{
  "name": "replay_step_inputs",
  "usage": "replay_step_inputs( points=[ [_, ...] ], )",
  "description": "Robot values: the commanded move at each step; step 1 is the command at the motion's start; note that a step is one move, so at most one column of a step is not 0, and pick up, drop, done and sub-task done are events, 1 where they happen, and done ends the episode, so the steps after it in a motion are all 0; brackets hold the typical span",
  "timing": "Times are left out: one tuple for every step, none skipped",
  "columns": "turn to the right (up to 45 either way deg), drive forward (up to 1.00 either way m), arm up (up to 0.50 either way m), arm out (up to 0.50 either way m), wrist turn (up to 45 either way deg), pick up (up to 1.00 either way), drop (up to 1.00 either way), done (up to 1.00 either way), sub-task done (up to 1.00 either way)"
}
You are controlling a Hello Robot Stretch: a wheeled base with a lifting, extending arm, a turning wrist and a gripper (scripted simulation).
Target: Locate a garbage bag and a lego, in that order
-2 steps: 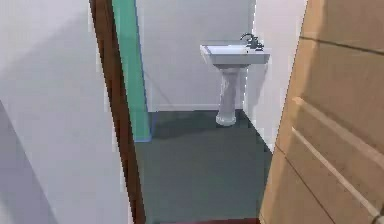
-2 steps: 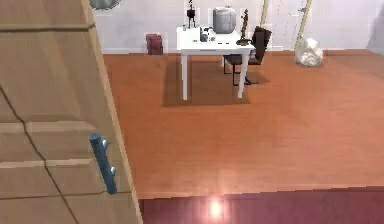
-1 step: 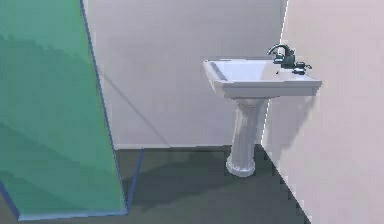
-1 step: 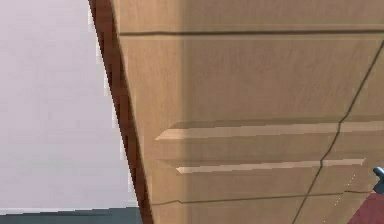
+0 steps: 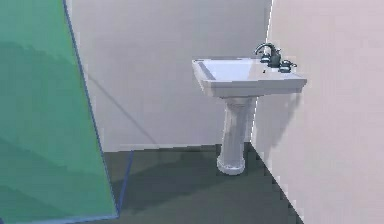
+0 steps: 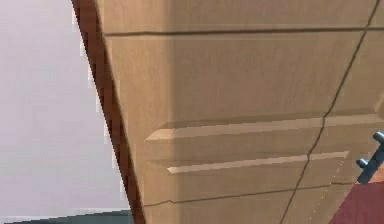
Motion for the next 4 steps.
replay_step_inputs(
  points=[
    [0.0,0.35,0.00,0.00,0.0,0.00,0.00,0.00,0.00],
    [-45.0,0.00,0.00,0.00,0.0,0.00,0.00,0.00,0.00],
    [-36.0,0.00,0.00,0.00,0.0,0.00,0.00,0.00,0.00],
    [0.0,0.75,0.00,0.00,0.0,0.00,0.00,0.00,0.00]
  ],
)
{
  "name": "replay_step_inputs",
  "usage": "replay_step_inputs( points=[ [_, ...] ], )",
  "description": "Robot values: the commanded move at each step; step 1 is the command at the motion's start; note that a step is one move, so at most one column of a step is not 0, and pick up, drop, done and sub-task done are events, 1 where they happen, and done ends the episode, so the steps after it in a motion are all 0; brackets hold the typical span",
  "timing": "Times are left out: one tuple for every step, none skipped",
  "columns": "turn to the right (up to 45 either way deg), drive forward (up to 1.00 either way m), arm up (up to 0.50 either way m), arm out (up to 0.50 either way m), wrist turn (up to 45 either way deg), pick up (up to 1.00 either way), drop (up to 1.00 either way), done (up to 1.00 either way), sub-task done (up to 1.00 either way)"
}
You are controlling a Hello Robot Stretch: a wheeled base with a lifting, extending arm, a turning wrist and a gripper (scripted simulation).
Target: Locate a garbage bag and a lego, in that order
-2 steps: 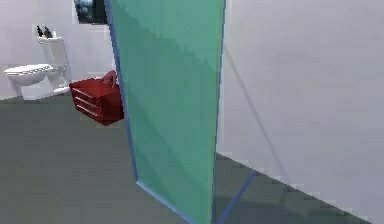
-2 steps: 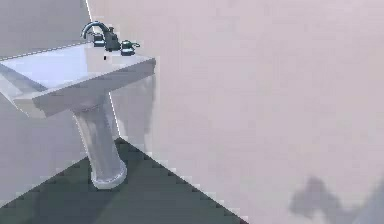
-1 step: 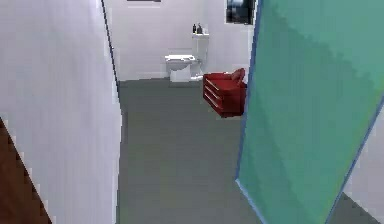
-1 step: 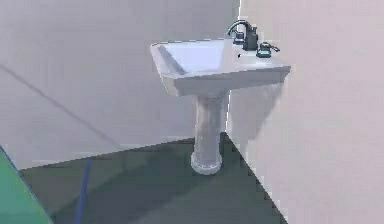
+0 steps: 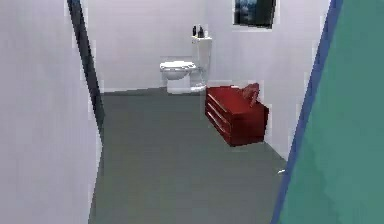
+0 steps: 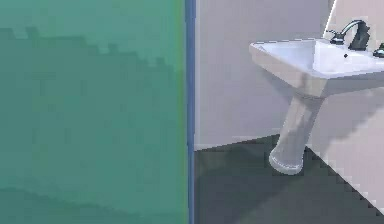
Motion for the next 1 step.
replay_step_inputs(
  points=[
    [-21.0,0.00,0.00,0.00,0.0,0.00,0.00,0.00,0.00]
  ],
)
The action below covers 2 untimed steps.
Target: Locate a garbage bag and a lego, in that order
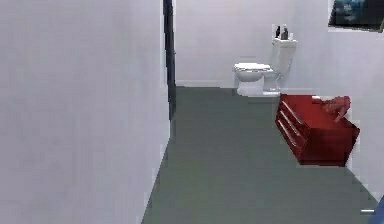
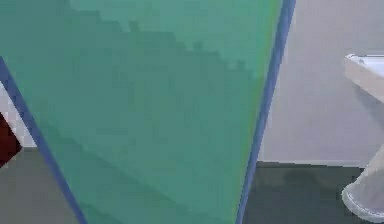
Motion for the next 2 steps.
replay_step_inputs(
  points=[
    [0.0,1.00,0.00,0.00,0.0,0.00,0.00,0.00,0.00],
    [0.0,1.00,0.00,0.00,0.0,0.00,0.00,0.00,0.00]
  ],
)
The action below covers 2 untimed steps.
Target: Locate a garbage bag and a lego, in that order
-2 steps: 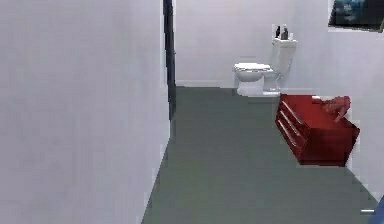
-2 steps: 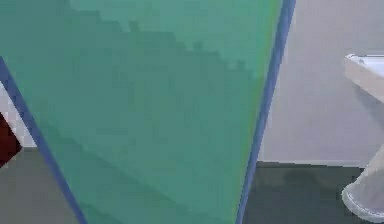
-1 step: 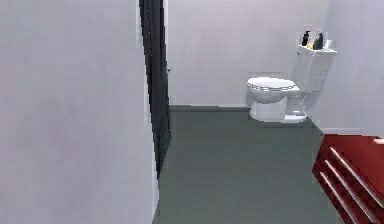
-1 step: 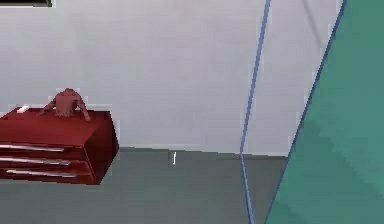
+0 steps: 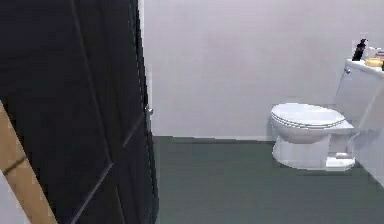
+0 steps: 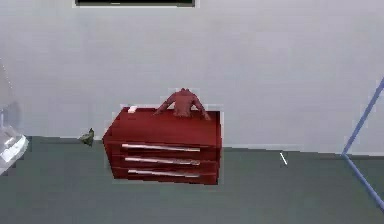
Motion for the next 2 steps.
replay_step_inputs(
  points=[
    [0.0,1.00,0.00,0.00,0.0,0.00,0.00,0.00,0.00],
    [0.0,0.45,0.00,0.00,0.0,0.00,0.00,0.00,0.00]
  ],
)
